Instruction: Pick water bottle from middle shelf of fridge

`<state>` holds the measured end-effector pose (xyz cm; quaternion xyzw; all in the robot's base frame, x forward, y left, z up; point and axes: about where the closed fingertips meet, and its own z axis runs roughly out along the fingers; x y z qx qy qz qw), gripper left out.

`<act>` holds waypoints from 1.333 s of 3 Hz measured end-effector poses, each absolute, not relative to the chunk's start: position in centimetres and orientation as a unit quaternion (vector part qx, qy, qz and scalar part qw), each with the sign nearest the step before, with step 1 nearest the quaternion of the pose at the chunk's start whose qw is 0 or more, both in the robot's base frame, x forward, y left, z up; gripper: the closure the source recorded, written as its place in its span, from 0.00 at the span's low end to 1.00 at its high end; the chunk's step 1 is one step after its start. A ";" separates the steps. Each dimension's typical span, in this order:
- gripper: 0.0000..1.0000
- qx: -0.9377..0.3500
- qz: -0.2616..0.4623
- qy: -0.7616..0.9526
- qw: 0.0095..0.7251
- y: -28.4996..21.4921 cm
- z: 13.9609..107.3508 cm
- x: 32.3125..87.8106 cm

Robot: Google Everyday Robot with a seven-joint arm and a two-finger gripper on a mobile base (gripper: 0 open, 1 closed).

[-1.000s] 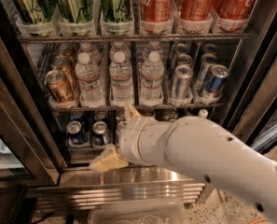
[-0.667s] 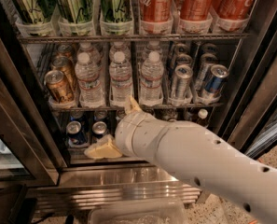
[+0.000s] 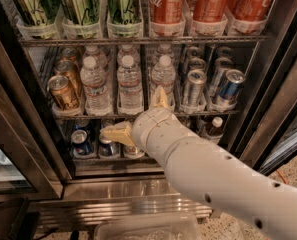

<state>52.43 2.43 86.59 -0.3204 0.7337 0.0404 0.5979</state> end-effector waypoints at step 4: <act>0.00 -0.244 0.010 0.714 0.657 1.4 87.8 52.6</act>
Offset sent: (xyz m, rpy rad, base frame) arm 0.0063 -0.0254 0.0043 0.1695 -0.1419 -0.2338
